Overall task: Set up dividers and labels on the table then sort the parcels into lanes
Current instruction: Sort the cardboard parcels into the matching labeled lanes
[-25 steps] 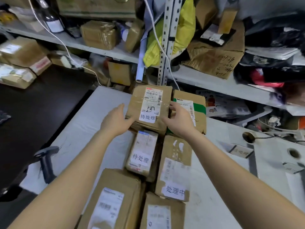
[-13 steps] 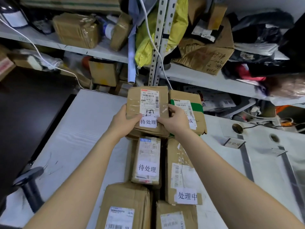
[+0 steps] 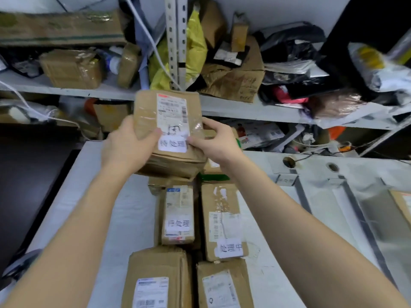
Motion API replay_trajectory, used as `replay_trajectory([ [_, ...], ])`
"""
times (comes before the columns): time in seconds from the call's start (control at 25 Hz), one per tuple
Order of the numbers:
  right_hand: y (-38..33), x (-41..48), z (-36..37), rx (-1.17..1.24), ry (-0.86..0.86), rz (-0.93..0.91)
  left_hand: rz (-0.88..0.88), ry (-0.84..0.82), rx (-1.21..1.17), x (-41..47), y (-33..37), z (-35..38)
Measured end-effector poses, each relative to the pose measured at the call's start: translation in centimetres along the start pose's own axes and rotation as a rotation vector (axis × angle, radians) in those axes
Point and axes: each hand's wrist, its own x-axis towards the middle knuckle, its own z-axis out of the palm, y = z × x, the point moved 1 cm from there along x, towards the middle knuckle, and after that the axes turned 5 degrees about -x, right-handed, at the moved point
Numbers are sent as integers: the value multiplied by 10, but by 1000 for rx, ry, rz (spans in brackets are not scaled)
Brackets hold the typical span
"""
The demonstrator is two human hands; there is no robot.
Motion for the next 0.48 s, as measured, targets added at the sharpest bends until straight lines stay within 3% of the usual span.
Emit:
replay_trajectory([
  [0.12, -19, -19, -28, 58, 0, -46, 55, 43, 118, -14, 45, -22],
  [0.48, -10, -104, -156, 124, 114, -70, 210, -64, -54, -104, 143, 31],
])
